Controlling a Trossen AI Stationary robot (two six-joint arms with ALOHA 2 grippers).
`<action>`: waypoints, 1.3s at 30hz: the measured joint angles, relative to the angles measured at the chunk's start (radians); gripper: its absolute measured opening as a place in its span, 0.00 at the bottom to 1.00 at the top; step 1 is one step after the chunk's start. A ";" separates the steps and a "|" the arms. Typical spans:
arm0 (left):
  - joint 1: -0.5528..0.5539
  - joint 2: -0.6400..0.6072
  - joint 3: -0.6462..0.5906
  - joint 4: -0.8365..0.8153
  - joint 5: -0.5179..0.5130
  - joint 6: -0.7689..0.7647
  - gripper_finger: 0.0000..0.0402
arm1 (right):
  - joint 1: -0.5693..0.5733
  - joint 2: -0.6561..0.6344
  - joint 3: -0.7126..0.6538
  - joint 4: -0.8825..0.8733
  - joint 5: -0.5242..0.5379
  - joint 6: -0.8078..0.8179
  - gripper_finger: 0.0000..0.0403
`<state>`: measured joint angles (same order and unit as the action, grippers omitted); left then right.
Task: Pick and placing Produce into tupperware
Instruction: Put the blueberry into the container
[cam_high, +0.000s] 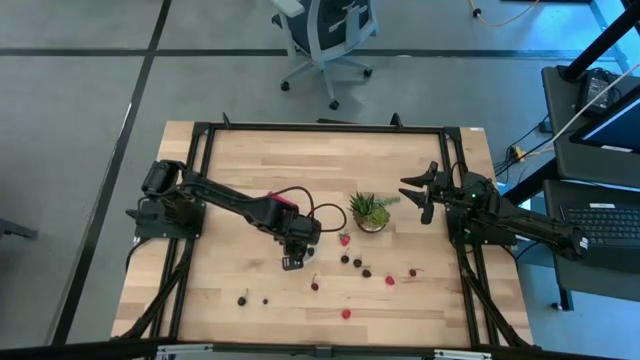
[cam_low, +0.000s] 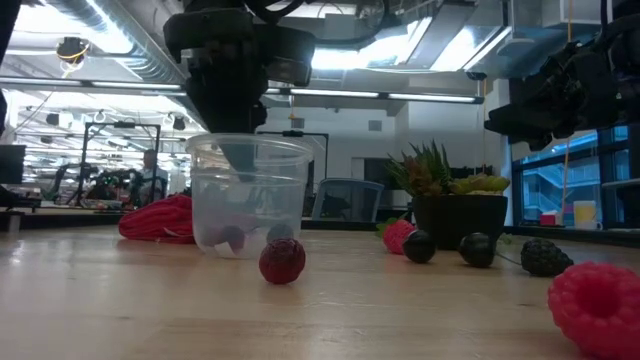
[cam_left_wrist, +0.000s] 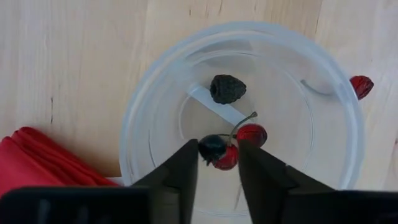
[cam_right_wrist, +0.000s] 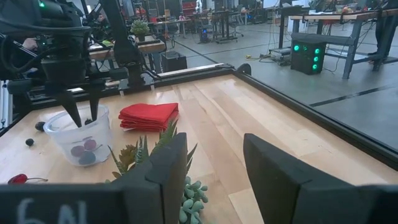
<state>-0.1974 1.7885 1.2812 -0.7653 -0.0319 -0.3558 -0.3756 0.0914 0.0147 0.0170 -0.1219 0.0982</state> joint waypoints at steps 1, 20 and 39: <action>0.000 0.000 0.000 -0.001 0.000 0.000 0.31 | 0.000 0.000 0.000 0.000 0.000 0.000 0.40; -0.055 -0.171 -0.001 -0.088 0.025 -0.082 0.42 | 0.000 0.000 0.000 0.000 0.000 0.002 0.40; -0.457 -0.139 -0.100 0.101 -0.138 -0.366 0.42 | 0.000 0.000 0.000 0.000 0.000 0.013 0.40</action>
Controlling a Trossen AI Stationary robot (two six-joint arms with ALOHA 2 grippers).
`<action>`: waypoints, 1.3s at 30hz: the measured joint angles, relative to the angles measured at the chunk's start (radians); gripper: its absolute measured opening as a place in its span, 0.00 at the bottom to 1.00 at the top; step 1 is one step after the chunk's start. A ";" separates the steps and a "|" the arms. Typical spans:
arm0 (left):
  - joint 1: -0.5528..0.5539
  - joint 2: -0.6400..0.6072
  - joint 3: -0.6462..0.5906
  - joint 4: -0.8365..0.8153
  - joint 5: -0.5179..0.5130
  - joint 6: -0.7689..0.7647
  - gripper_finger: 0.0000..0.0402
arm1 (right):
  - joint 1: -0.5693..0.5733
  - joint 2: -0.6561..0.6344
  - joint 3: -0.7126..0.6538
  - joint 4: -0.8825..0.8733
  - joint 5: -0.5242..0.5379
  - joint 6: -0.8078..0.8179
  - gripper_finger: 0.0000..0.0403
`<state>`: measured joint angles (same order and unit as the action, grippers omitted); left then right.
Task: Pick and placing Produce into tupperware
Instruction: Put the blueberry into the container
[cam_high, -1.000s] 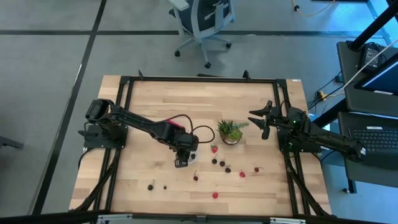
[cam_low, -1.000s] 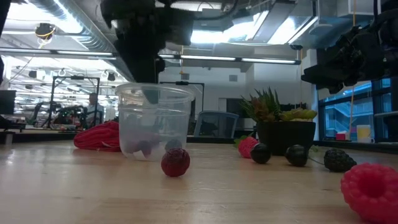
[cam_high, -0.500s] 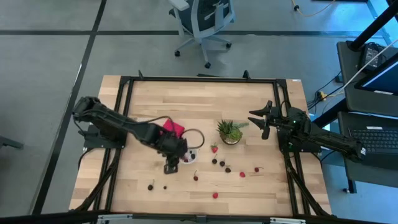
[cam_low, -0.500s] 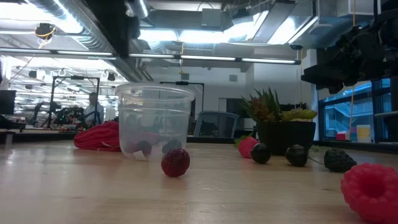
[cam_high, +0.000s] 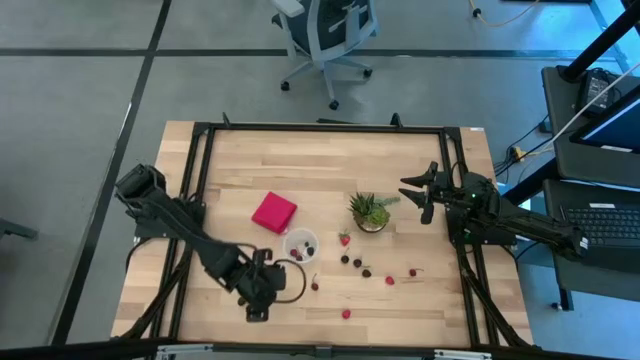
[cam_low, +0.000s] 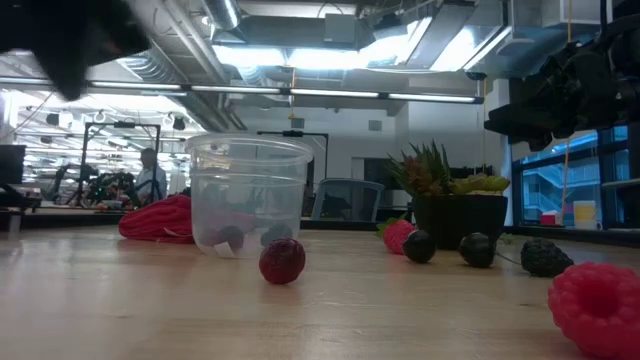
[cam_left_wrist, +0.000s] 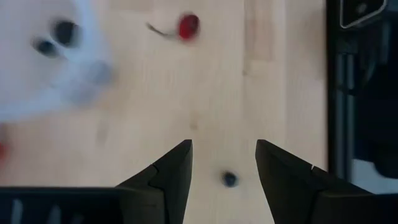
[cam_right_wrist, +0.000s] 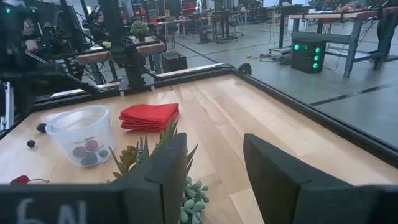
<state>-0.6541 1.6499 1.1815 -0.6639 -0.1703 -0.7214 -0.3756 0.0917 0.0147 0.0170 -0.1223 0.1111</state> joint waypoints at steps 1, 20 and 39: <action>-0.011 0.006 -0.006 0.008 0.007 -0.040 0.42 | 0.000 0.000 0.000 0.000 0.000 0.006 0.40; -0.053 0.212 -0.009 0.029 0.075 -0.180 0.42 | 0.000 0.000 0.000 0.000 0.000 0.046 0.40; -0.049 0.273 -0.005 0.005 0.136 -0.263 0.26 | 0.000 0.000 0.000 0.000 0.000 0.066 0.40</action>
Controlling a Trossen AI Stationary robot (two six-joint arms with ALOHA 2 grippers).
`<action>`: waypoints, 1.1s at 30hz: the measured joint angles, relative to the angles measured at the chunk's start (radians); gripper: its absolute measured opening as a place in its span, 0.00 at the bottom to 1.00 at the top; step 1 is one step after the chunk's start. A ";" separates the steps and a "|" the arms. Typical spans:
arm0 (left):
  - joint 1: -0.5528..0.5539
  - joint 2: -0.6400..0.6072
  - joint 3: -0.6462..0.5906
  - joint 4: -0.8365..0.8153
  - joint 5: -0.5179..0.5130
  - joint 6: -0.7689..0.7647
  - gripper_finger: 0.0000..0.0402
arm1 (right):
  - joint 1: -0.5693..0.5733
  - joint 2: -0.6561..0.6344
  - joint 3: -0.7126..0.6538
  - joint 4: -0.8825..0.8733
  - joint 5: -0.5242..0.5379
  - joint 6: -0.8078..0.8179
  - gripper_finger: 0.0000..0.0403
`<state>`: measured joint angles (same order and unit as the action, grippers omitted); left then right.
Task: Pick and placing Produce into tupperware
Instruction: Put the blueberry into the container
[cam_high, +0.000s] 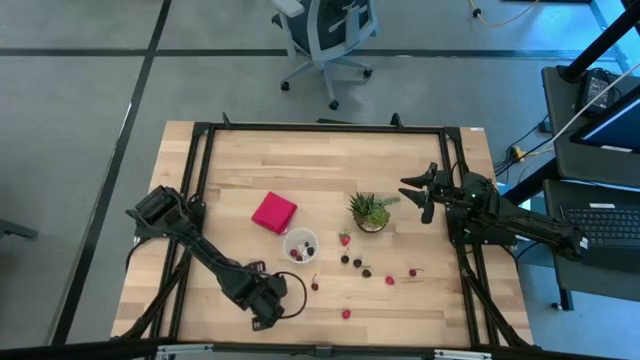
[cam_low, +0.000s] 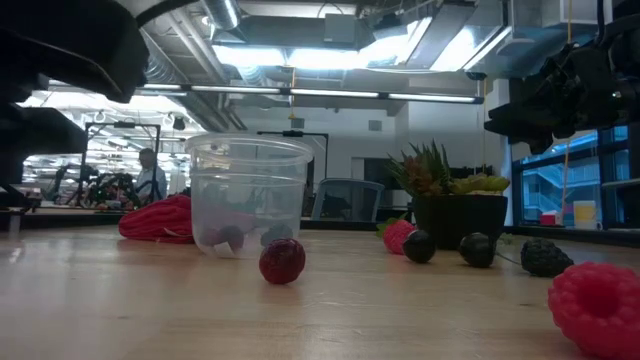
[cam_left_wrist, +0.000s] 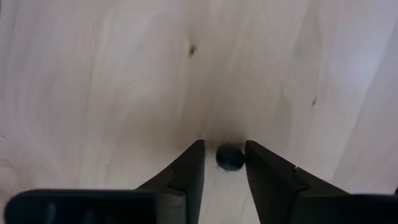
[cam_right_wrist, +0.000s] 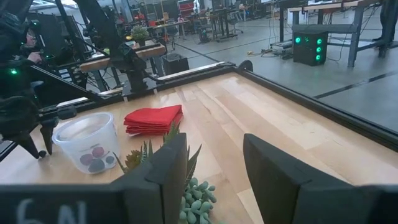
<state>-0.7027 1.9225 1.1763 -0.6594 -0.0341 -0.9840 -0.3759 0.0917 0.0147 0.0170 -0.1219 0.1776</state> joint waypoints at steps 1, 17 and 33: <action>0.004 0.001 0.000 -0.004 0.006 -0.014 0.24 | 0.000 0.000 0.000 0.000 0.000 0.000 0.40; 0.032 -0.007 -0.002 -0.015 0.060 -0.005 0.11 | 0.000 0.000 0.000 0.000 0.000 -0.002 0.40; 0.140 -0.196 -0.006 -0.103 0.006 0.163 0.11 | 0.000 0.000 0.000 0.000 0.000 -0.006 0.40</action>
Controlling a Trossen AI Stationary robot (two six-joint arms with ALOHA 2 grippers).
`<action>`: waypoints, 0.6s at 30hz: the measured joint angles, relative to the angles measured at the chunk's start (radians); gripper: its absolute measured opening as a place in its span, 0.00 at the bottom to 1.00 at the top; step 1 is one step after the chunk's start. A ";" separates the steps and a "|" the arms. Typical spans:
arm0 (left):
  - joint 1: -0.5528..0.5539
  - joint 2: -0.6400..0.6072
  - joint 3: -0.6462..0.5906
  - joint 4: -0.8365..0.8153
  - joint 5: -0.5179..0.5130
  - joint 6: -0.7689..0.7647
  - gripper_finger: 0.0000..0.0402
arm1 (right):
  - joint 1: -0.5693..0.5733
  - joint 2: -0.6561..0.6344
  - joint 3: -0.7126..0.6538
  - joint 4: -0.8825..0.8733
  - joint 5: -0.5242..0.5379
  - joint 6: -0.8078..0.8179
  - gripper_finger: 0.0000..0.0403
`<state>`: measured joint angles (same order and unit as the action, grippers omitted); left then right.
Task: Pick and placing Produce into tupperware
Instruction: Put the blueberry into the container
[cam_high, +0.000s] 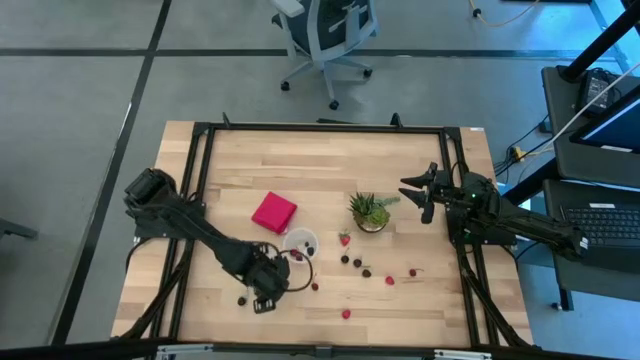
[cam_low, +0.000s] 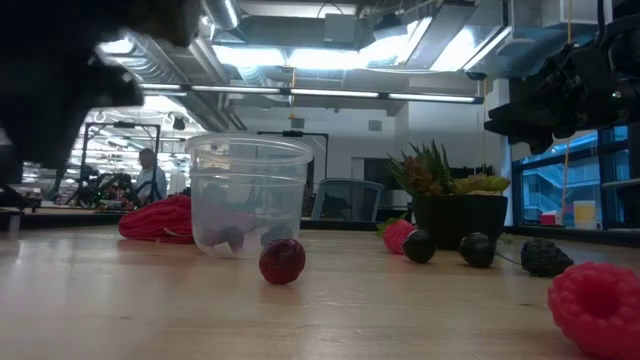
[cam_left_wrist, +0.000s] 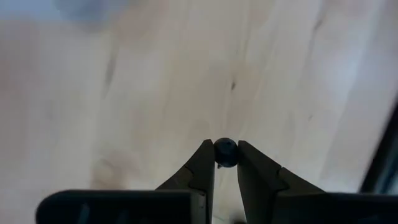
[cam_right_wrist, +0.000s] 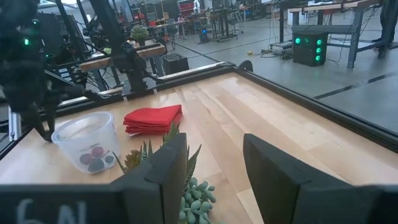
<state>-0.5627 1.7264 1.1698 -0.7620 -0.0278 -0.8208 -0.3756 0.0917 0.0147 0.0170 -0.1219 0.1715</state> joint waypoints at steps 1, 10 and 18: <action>0.011 -0.018 0.000 0.000 -0.008 0.027 0.11 | 0.000 0.000 0.000 0.000 0.000 0.000 0.40; 0.162 -0.122 0.001 0.022 -0.038 0.293 0.12 | 0.000 0.000 0.000 0.000 0.000 -0.018 0.40; 0.272 -0.131 0.003 0.103 -0.042 0.512 0.12 | 0.000 0.000 0.000 0.000 0.000 -0.019 0.40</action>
<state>-0.2903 1.5955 1.1729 -0.6590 -0.0696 -0.3086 -0.3759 0.0917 0.0147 0.0169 -0.1219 0.1528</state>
